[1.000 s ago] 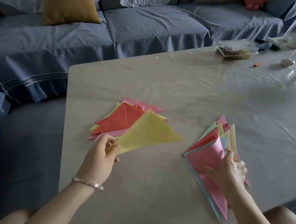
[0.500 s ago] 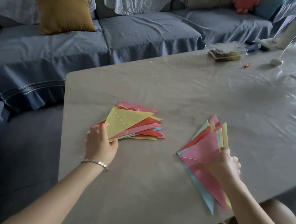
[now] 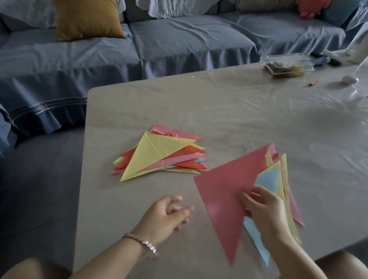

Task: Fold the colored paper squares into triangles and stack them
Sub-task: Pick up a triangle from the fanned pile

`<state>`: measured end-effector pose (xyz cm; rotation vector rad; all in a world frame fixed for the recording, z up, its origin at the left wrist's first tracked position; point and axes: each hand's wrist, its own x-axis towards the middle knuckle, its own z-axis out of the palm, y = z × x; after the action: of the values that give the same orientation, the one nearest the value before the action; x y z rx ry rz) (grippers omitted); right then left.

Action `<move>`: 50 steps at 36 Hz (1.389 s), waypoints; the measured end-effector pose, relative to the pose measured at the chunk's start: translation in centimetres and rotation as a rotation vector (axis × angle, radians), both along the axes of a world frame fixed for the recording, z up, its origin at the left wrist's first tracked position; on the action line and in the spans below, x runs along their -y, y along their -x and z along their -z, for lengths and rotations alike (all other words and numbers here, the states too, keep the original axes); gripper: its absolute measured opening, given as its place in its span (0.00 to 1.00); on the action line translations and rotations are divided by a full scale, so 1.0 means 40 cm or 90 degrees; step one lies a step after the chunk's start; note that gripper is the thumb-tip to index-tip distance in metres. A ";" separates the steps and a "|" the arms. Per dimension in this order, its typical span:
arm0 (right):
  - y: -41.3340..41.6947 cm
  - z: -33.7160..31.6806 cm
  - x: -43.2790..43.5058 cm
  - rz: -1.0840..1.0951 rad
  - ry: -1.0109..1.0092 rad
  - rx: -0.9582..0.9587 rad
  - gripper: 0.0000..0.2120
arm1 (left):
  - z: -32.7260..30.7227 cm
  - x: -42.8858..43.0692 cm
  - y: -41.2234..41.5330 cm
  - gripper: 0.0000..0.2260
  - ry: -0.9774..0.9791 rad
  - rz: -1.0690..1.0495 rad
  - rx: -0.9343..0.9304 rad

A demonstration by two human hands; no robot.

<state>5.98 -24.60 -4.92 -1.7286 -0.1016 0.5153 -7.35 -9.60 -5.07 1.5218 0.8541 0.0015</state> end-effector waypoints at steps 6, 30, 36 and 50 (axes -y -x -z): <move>0.077 0.023 -0.073 -0.046 0.011 0.015 0.05 | -0.010 0.022 -0.011 0.09 0.093 -0.028 0.011; 0.154 0.185 -0.103 -0.515 0.358 0.694 0.20 | 0.120 -0.043 0.064 0.17 -0.617 0.229 0.013; 0.140 0.178 -0.079 -0.527 0.398 0.660 0.32 | 0.180 -0.005 0.114 0.24 -0.645 0.372 -0.070; 0.082 0.169 0.000 -0.389 0.474 0.642 0.32 | 0.173 -0.109 0.241 0.22 -0.742 0.404 -0.097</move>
<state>2.68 -24.60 -11.68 -2.5518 -1.3218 0.0357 -17.00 -5.25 -11.99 2.8749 0.4184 -0.0973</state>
